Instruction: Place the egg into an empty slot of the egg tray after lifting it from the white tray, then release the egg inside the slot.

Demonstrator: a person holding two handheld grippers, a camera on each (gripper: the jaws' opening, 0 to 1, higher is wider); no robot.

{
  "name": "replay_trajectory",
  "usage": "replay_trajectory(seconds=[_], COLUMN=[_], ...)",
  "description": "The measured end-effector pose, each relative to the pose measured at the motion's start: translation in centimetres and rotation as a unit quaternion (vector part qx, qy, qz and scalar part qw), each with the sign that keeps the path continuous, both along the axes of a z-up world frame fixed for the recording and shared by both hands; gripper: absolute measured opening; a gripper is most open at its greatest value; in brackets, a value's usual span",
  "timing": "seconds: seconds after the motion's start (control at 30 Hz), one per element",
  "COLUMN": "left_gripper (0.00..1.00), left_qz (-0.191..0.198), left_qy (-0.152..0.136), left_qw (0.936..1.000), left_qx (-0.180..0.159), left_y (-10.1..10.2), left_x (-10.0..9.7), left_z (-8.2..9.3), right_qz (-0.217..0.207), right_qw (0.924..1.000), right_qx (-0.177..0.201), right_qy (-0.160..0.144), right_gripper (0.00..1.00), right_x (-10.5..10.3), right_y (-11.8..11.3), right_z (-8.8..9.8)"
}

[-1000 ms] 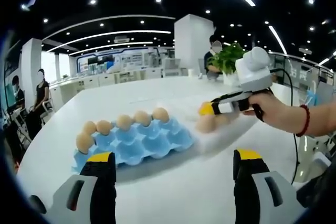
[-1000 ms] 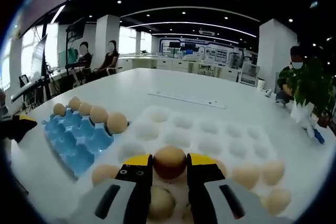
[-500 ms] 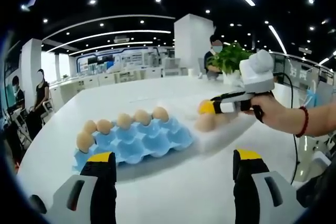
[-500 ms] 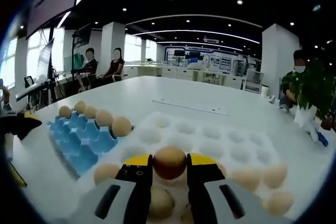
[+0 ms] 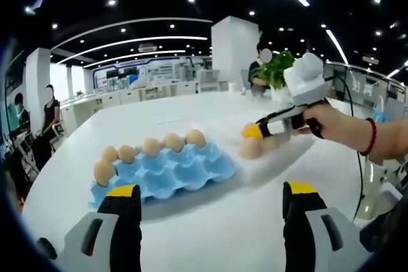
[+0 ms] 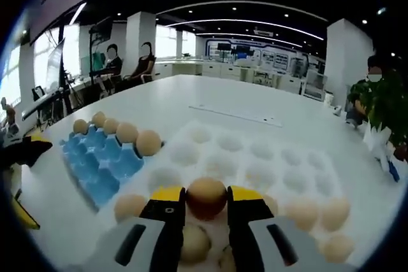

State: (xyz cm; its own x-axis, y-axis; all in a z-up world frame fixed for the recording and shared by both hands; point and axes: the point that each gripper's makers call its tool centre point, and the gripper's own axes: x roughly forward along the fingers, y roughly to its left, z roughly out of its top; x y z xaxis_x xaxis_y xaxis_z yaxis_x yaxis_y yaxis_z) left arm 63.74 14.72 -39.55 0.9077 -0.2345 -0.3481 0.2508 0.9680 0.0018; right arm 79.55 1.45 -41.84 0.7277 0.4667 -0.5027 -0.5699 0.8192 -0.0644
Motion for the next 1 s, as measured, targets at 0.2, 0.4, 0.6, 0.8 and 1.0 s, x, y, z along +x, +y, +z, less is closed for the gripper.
replay_trajectory(seconds=[0.2, 0.4, 0.6, 0.8, 1.0], left_gripper=[0.94, 0.93, 0.93, 0.93, 0.92], left_qz=[-0.004, 0.000, 0.000, 0.003, 0.002], left_qy=[0.000, 0.005, 0.001, 0.002, 0.005], left_qw=[1.0000, 1.0000, 1.0000, 1.0000, 1.0000], left_qx=[0.001, 0.006, -0.001, -0.001, 0.000], left_y=[0.4, 1.2, 1.0, 1.1, 0.7], left_x=[0.4, 0.6, 0.3, 0.3, 0.0], left_z=[0.1, -0.1, 0.0, -0.1, -0.4], right_qz=[-0.020, -0.024, -0.024, -0.016, -0.011], right_qw=[0.9997, 0.9997, 0.9992, 0.9988, 0.9969], right_qx=[-0.010, 0.003, 0.030, 0.038, 0.060], right_qy=[0.007, 0.007, -0.009, -0.027, -0.050], right_gripper=[0.27, 0.26, 0.25, 0.25, 0.26], right_x=[0.0, -0.4, -0.5, -0.1, -0.3], right_y=[-0.1, -0.6, -0.8, -0.5, -0.6], right_z=[-0.3, -0.2, 0.1, 0.6, 1.3])
